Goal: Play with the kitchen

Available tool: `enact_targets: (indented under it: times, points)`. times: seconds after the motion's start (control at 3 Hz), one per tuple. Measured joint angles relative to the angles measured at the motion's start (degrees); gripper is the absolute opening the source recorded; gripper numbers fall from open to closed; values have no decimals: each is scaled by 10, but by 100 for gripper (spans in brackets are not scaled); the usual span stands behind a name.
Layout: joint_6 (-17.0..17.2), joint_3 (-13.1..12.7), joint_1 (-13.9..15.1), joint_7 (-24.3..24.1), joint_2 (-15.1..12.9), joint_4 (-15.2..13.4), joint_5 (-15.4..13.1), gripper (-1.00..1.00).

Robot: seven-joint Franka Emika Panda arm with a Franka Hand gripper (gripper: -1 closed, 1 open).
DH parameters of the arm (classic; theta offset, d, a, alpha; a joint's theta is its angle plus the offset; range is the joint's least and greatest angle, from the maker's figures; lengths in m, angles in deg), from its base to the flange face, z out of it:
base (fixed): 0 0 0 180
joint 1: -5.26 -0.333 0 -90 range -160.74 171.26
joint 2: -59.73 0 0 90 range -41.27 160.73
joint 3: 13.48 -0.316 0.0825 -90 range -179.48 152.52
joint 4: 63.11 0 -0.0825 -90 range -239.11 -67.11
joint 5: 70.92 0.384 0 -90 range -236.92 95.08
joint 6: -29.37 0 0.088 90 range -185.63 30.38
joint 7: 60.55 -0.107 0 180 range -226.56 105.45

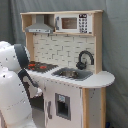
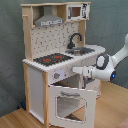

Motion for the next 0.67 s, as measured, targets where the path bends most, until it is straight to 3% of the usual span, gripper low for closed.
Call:
enact_targets:
  times: [0.67]
  points:
    - [0,0,0,122,1,0,0,-100]
